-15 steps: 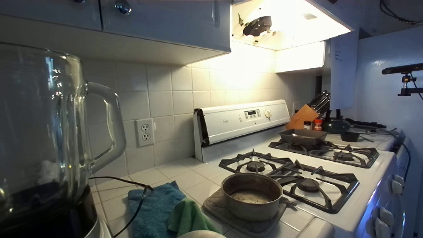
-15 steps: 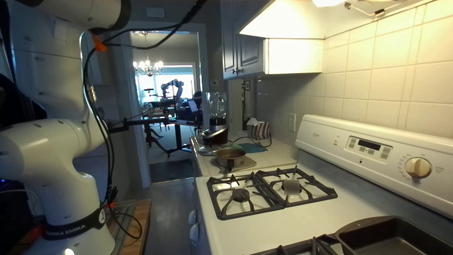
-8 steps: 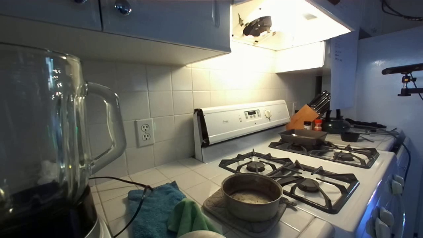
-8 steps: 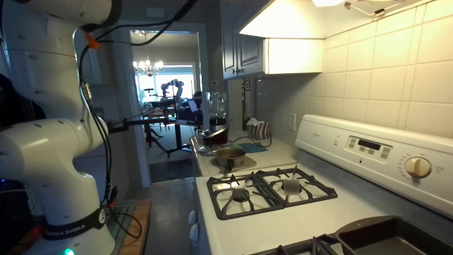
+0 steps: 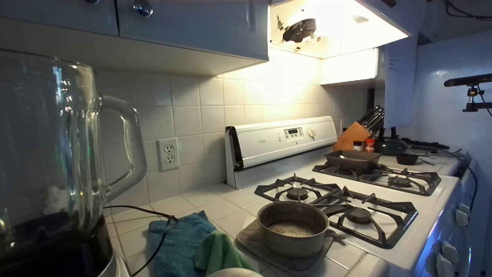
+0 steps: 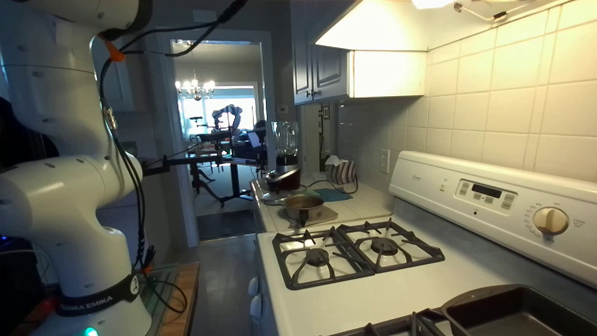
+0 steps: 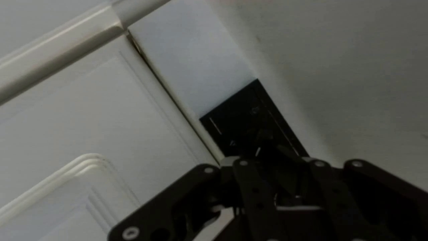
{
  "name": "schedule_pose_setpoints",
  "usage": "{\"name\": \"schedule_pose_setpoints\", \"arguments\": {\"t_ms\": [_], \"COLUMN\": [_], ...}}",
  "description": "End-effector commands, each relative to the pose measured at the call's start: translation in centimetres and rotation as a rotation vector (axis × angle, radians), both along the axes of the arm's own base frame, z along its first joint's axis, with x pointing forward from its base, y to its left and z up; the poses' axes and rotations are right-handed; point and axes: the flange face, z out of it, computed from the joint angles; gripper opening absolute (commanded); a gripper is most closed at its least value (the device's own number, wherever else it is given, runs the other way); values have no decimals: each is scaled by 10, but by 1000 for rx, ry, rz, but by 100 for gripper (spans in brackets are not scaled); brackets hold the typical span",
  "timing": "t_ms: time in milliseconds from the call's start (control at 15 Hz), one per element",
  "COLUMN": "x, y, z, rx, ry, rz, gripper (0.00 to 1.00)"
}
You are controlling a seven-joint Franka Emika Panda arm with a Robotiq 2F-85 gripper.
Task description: Turn off the light
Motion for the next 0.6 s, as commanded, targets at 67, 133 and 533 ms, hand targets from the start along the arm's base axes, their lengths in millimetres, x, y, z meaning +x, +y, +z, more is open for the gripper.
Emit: {"name": "schedule_pose_setpoints", "arguments": {"t_ms": [67,133,533], "x": [-3,-4,-7], "y": [3,3,3], "z": [-10,-10,-12], "rx": [-76,-91,-183], "ry": [-31,-36,-51], "rz": [44,52,96], "gripper": [5,5,5]}}
